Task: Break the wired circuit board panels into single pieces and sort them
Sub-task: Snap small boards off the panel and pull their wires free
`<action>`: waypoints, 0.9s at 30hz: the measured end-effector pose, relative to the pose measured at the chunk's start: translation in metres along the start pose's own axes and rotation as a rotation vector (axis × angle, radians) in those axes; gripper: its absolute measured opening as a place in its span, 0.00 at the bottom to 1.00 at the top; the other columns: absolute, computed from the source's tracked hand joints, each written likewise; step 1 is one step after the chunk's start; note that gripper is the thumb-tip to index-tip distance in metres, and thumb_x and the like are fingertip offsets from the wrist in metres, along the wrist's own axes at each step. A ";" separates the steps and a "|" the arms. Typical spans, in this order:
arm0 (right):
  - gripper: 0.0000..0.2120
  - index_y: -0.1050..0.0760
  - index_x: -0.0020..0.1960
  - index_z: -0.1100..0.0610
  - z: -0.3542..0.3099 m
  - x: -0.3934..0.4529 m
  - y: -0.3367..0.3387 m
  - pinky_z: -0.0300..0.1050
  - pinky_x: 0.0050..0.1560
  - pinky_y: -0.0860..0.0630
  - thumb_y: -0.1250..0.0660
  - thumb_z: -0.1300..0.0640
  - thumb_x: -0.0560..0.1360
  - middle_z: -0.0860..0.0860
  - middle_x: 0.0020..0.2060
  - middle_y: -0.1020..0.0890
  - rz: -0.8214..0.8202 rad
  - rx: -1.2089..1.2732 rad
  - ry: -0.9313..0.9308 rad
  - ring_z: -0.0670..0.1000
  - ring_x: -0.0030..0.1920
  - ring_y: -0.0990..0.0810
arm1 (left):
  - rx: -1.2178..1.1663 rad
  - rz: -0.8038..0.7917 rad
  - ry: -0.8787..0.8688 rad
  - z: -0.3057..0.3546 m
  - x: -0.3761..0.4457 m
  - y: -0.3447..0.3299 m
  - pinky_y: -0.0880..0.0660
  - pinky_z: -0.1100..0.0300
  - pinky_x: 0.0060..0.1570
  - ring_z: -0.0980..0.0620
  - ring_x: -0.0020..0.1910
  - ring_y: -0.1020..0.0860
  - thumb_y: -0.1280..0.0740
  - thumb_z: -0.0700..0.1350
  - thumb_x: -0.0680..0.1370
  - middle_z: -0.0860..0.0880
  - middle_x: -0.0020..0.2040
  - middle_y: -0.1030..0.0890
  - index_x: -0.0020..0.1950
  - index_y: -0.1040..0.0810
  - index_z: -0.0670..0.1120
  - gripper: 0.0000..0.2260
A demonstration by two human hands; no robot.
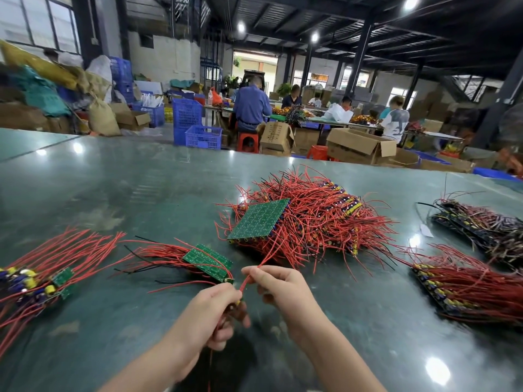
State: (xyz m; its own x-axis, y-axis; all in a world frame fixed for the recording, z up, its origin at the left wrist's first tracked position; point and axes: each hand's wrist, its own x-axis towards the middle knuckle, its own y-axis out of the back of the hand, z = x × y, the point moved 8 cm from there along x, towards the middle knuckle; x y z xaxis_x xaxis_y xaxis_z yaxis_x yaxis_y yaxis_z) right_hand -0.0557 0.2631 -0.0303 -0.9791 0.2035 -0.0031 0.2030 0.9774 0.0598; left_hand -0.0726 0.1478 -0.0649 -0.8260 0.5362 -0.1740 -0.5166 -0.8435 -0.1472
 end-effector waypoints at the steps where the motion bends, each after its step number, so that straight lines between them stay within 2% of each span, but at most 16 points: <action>1: 0.09 0.16 0.41 0.51 0.000 0.000 -0.001 0.34 0.37 0.33 0.33 0.57 0.76 0.44 0.30 0.20 -0.002 0.004 0.005 0.42 0.33 0.31 | 0.018 0.017 0.007 0.000 0.000 0.001 0.45 0.68 0.23 0.55 0.20 0.40 0.41 0.42 0.79 0.43 0.31 0.22 0.41 0.29 0.43 0.08; 4: 0.10 0.17 0.41 0.52 -0.005 -0.002 -0.006 0.32 0.37 0.32 0.35 0.60 0.77 0.44 0.31 0.20 -0.029 -0.009 0.048 0.40 0.32 0.29 | 0.036 0.021 0.039 -0.002 0.000 0.002 0.48 0.69 0.23 0.56 0.19 0.42 0.42 0.45 0.80 0.47 0.26 0.29 0.41 0.24 0.43 0.12; 7: 0.11 0.18 0.40 0.53 -0.015 -0.004 -0.006 0.30 0.39 0.31 0.36 0.63 0.77 0.45 0.34 0.19 -0.028 -0.085 0.128 0.38 0.33 0.26 | 0.082 0.008 0.051 -0.002 0.000 0.002 0.50 0.70 0.23 0.56 0.19 0.45 0.41 0.50 0.80 0.51 0.25 0.37 0.32 0.24 0.47 0.19; 11: 0.08 0.17 0.41 0.60 -0.021 -0.003 -0.004 0.33 0.47 0.26 0.34 0.66 0.75 0.46 0.35 0.18 -0.020 -0.318 0.190 0.39 0.38 0.22 | 0.197 0.038 0.089 -0.005 0.000 0.005 0.50 0.71 0.22 0.56 0.19 0.45 0.41 0.51 0.80 0.52 0.24 0.39 0.27 0.27 0.47 0.22; 13: 0.07 0.17 0.42 0.59 -0.022 -0.003 -0.001 0.34 0.45 0.26 0.33 0.64 0.75 0.45 0.34 0.18 0.025 -0.332 0.196 0.40 0.37 0.22 | 0.269 0.091 0.038 -0.001 0.001 0.009 0.50 0.70 0.21 0.56 0.18 0.44 0.40 0.50 0.80 0.52 0.22 0.38 0.28 0.28 0.47 0.20; 16: 0.11 0.17 0.38 0.54 -0.019 -0.001 0.012 0.31 0.35 0.32 0.34 0.60 0.76 0.44 0.28 0.19 0.124 -0.138 0.130 0.39 0.31 0.26 | 0.341 0.129 -0.061 0.009 0.001 0.011 0.48 0.68 0.17 0.57 0.16 0.42 0.40 0.47 0.81 0.54 0.20 0.37 0.30 0.28 0.44 0.19; 19: 0.17 0.17 0.32 0.55 -0.008 0.002 0.017 0.32 0.33 0.33 0.36 0.60 0.77 0.48 0.29 0.20 0.106 0.111 0.001 0.43 0.30 0.29 | 0.399 0.073 -0.137 0.017 -0.003 0.001 0.46 0.70 0.18 0.59 0.17 0.41 0.41 0.47 0.81 0.54 0.20 0.37 0.32 0.29 0.44 0.18; 22: 0.19 0.17 0.31 0.58 -0.002 0.006 0.017 0.30 0.30 0.31 0.38 0.63 0.77 0.48 0.30 0.20 0.081 0.389 -0.078 0.41 0.26 0.28 | 0.289 -0.011 -0.096 0.015 -0.008 -0.008 0.48 0.68 0.19 0.57 0.20 0.44 0.42 0.48 0.81 0.52 0.25 0.39 0.33 0.29 0.46 0.17; 25: 0.15 0.15 0.35 0.58 -0.002 0.008 0.020 0.32 0.32 0.32 0.37 0.62 0.76 0.48 0.31 0.19 0.103 0.415 -0.061 0.41 0.26 0.28 | 0.162 -0.049 -0.019 0.011 -0.011 -0.011 0.49 0.69 0.21 0.57 0.21 0.46 0.43 0.50 0.81 0.52 0.26 0.40 0.34 0.29 0.46 0.17; 27: 0.15 0.16 0.35 0.58 0.002 0.008 0.023 0.34 0.33 0.34 0.37 0.60 0.75 0.48 0.29 0.22 0.133 0.451 -0.068 0.41 0.26 0.30 | 0.018 -0.115 0.065 0.006 -0.014 -0.017 0.49 0.70 0.21 0.58 0.21 0.46 0.41 0.52 0.80 0.52 0.26 0.39 0.34 0.27 0.46 0.17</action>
State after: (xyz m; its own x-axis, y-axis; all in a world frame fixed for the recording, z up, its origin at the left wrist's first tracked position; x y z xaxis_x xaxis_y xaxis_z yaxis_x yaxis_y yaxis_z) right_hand -0.0593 0.2872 -0.0304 -0.9439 0.3175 -0.0908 0.3278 0.8672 -0.3748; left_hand -0.0536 0.1549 -0.0536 -0.7451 0.6295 -0.2203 -0.6112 -0.7767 -0.1523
